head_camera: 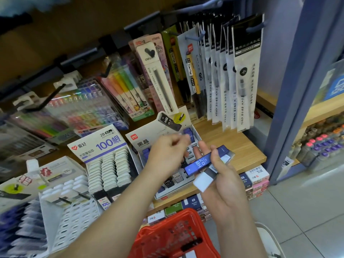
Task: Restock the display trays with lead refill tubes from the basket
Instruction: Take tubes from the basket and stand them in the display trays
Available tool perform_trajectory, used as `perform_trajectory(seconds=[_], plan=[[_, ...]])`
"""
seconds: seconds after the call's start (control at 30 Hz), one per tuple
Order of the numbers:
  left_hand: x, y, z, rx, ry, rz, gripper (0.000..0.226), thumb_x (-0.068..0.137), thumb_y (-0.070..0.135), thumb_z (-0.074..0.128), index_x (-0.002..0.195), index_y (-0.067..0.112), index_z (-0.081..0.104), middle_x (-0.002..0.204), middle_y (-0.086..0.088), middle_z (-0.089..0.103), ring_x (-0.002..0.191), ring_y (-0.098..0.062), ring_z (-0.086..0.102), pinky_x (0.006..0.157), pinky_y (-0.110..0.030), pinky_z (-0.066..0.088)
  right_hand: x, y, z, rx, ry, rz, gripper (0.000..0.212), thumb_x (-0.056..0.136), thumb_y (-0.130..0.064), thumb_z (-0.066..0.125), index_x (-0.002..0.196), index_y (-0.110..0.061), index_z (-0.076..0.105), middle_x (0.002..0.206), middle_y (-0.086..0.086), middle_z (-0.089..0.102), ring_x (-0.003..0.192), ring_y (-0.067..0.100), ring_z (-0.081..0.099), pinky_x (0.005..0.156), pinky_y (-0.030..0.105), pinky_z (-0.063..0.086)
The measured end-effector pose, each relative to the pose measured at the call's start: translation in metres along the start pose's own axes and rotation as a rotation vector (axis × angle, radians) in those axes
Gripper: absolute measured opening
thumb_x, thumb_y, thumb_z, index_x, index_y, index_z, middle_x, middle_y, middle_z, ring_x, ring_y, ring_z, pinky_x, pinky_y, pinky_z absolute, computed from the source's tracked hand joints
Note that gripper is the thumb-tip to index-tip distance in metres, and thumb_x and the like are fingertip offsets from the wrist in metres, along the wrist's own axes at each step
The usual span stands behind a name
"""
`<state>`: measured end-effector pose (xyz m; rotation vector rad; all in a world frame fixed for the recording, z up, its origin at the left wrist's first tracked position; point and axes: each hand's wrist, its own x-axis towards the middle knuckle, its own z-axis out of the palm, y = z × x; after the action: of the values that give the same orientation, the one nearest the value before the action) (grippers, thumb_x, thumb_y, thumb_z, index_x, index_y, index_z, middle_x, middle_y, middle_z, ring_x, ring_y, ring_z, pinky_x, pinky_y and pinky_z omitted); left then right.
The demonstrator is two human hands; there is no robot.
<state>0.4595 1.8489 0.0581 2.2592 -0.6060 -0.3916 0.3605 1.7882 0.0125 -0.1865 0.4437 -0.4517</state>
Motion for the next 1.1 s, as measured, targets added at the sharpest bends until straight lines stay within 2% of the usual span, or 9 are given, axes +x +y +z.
perform_trajectory(seconds=[0.07,0.17,0.27,0.37,0.53,0.77,0.93,1.0,1.1], plan=[[-0.030,0.000,-0.004,-0.199,-0.083,-0.085,0.013,0.089,0.035,0.064,0.098,0.027,0.068,0.069,-0.001,0.067,0.058,-0.011,0.060,0.058,-0.034,0.054,-0.002,0.005,0.005,-0.059,-0.060,0.024,0.030,0.101,-0.021,0.045,0.126,-0.009,0.057,0.119,0.007,0.071,0.109,0.023,0.068,0.074,0.040,0.059],[-0.060,-0.009,-0.011,-0.399,0.024,-0.109,0.013,0.083,0.013,0.071,0.093,0.021,0.067,0.063,-0.004,0.067,0.050,-0.011,0.059,0.052,-0.025,0.050,-0.006,0.013,0.013,-0.147,-0.130,0.048,0.024,0.101,-0.019,0.045,0.119,-0.011,0.057,0.117,0.006,0.072,0.105,0.017,0.070,0.070,0.043,0.060],[-0.080,-0.022,-0.028,-0.348,0.188,-0.061,0.020,0.083,0.009,0.071,0.079,0.029,0.071,0.070,-0.002,0.070,0.056,-0.008,0.061,0.056,-0.024,0.051,-0.012,0.026,0.021,-0.332,-0.176,0.084,0.017,0.100,-0.018,0.049,0.112,-0.011,0.059,0.108,0.009,0.074,0.096,0.022,0.072,0.075,0.042,0.058],[-0.099,-0.035,-0.056,-0.254,0.285,-0.030,0.019,0.085,0.014,0.069,0.083,0.032,0.072,0.070,0.006,0.069,0.055,-0.003,0.055,0.054,-0.019,0.046,-0.017,0.039,0.025,-0.598,-0.149,0.073,0.007,0.096,-0.020,0.060,0.094,-0.013,0.059,0.076,0.003,0.064,0.058,0.014,0.055,0.042,0.021,0.041],[-0.129,-0.060,-0.107,-0.277,0.332,-0.085,0.016,0.084,0.012,0.070,0.092,0.026,0.071,0.068,0.001,0.066,0.056,-0.009,0.054,0.055,-0.024,0.046,-0.024,0.054,0.031,-0.909,-0.321,0.075,0.015,0.089,-0.009,0.068,0.081,-0.012,0.056,0.053,-0.004,0.046,0.044,0.010,0.039,0.039,0.019,0.031],[-0.160,-0.101,-0.178,-0.492,0.290,-0.238,0.010,0.081,0.000,0.070,0.090,0.005,0.069,0.075,-0.014,0.070,0.062,-0.016,0.065,0.059,-0.019,0.052,-0.048,0.103,0.060,-1.262,-0.628,0.253,0.015,0.087,-0.003,0.071,0.086,-0.008,0.057,0.071,0.009,0.073,0.044,0.015,0.051,0.044,0.020,0.042],[-0.188,-0.136,-0.222,-0.209,0.264,-0.269,0.010,0.085,-0.001,0.066,0.088,0.009,0.069,0.071,-0.014,0.067,0.060,-0.016,0.061,0.051,-0.018,0.048,-0.068,0.167,0.067,-1.391,-0.720,0.279,0.014,0.089,-0.017,0.070,0.092,-0.013,0.057,0.069,0.006,0.071,0.049,0.019,0.043,0.045,0.022,0.034],[-0.195,-0.155,-0.247,-0.034,0.349,-0.231,0.016,0.086,-0.003,0.063,0.085,0.012,0.069,0.077,-0.010,0.069,0.063,-0.011,0.059,0.060,-0.024,0.052,-0.073,0.192,0.066,-1.438,-0.650,0.275,0.012,0.093,-0.024,0.065,0.104,-0.020,0.059,0.070,-0.004,0.066,0.052,0.011,0.046,0.050,0.020,0.035],[-0.202,-0.189,-0.292,0.302,0.477,-0.186,0.024,0.084,-0.005,0.061,0.082,0.019,0.065,0.082,0.000,0.066,0.074,-0.010,0.058,0.065,-0.017,0.042,-0.077,0.219,0.066,-1.342,-0.572,0.386,0.016,0.099,-0.011,0.053,0.111,-0.020,0.058,0.065,-0.004,0.056,0.057,0.007,0.047,0.055,0.021,0.036]])
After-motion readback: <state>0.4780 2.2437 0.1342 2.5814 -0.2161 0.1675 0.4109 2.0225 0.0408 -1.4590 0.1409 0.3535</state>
